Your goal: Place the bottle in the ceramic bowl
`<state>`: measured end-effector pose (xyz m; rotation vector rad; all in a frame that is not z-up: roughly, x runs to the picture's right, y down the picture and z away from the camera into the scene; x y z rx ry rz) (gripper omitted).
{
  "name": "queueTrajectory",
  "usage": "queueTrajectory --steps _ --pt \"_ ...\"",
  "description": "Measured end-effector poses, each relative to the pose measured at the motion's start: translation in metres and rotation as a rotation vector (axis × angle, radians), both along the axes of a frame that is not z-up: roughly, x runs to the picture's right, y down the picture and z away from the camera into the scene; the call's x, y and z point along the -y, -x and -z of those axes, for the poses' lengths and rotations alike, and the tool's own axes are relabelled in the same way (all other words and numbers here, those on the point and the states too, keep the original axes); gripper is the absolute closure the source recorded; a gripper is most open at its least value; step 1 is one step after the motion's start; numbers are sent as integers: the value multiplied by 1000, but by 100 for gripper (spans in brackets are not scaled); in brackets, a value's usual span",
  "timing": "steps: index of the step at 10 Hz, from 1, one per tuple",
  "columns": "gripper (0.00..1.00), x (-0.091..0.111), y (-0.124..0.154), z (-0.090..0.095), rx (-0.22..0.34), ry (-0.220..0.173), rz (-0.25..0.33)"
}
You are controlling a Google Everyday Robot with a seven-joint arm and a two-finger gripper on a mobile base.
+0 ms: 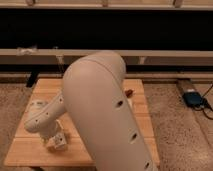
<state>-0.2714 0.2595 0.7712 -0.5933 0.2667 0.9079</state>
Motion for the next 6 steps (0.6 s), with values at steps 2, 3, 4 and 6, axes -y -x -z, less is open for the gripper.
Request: queueTrajectory --steps 2,3,4,6 --pt "29 -4 -4 -1 -12 7 1" --pt "37 -5 -8 -1 -19 8 -1" --pt "47 -4 -11 0 -18 5 -13" --pt "67 0 -21 7 -16 -1 -43"
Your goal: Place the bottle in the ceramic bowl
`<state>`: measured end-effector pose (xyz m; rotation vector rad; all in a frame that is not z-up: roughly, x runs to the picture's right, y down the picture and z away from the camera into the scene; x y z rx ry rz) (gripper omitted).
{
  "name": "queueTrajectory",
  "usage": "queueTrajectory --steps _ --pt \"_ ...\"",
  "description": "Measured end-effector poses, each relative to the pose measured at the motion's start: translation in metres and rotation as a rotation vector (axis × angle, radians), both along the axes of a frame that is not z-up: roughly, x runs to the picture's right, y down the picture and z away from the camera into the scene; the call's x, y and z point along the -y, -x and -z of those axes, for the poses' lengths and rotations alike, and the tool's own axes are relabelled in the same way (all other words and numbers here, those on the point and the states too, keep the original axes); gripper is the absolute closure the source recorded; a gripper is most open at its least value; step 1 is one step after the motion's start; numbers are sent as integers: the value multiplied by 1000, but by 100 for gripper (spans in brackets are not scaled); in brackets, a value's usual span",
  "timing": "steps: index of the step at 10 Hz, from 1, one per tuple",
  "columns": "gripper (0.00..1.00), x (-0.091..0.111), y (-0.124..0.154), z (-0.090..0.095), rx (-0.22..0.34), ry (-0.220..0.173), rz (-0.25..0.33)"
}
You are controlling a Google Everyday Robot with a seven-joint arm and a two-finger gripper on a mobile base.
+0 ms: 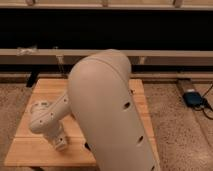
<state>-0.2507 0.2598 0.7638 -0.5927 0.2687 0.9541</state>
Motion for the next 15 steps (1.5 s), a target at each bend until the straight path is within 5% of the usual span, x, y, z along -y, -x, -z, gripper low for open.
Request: queueTrajectory --steps 4,9,15 --pt "100 17 -38 31 7 -51 -85" --pt "100 56 -65 51 33 -145 -180" --pt "100 107 -86 28 46 -210 -224"
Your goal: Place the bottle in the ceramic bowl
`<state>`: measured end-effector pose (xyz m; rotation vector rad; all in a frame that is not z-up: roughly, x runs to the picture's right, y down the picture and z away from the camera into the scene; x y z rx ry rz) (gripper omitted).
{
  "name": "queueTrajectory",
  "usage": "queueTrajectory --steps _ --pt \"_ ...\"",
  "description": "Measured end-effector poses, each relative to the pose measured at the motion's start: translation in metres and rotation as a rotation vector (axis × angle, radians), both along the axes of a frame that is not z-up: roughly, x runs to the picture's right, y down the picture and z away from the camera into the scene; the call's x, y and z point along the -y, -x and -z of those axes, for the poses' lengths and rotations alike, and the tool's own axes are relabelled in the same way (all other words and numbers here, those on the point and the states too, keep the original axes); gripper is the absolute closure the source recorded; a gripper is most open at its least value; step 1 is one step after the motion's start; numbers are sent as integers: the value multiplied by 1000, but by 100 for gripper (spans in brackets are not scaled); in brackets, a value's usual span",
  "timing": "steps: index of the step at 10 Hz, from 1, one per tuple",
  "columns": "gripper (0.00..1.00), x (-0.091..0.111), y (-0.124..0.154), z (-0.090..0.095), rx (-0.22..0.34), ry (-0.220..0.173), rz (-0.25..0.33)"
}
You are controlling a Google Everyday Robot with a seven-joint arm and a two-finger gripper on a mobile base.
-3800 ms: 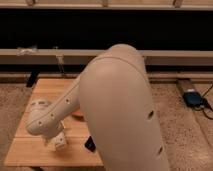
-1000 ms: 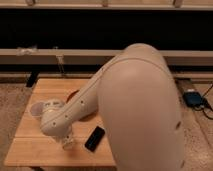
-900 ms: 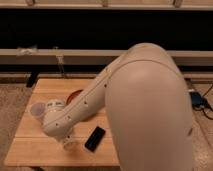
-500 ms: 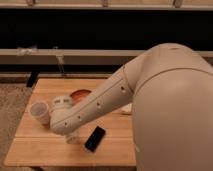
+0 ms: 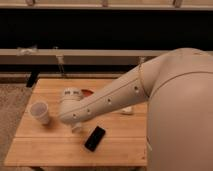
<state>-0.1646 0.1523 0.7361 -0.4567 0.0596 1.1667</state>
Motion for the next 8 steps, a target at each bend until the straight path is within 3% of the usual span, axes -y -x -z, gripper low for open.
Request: queueTrajectory --steps 3,5,8 --pt "100 20 -3 -29 -7 -5 -3" --pt "84 44 -6 -60 -19 -15 -9" --pt "57 61 0 -88 -44 -36 -6"
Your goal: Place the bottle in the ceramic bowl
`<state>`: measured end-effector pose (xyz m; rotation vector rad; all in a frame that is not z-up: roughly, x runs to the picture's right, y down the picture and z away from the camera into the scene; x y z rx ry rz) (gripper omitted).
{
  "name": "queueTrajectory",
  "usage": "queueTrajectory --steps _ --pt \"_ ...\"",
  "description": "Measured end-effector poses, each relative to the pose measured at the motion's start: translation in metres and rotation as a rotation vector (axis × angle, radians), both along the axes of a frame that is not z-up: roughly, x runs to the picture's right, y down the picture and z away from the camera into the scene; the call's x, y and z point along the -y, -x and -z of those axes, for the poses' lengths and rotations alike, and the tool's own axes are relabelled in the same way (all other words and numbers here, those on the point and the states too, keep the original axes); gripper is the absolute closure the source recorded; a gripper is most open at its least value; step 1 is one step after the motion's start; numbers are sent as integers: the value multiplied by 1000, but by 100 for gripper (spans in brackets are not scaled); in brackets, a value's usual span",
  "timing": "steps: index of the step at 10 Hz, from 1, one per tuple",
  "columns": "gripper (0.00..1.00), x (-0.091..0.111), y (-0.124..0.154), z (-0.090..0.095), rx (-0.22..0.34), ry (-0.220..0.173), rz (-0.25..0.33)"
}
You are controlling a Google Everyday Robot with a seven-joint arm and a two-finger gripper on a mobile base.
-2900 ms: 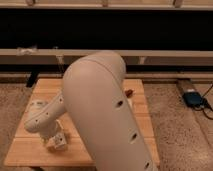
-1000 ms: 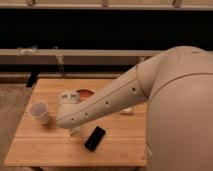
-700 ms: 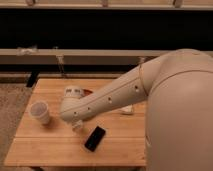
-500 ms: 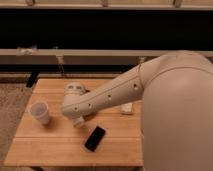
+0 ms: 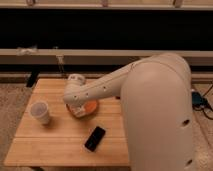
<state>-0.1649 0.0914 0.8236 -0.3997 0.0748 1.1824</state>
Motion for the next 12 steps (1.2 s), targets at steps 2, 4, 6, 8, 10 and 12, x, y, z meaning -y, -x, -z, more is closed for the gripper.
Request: queueTrajectory --steps 2,4,6,8,10,12 --pt "36 5 -10 -16 -30 1 -19" --pt "21 3 -8 -25 -30 8 -27" --pt "20 2 -15 -29 -49 -2 -47" --pt "20 3 -15 -28 -63 -26 -47" --pt "20 4 -16 -23 -75 -49 -42" --pt "20 5 -14 -17 -82 -69 -25"
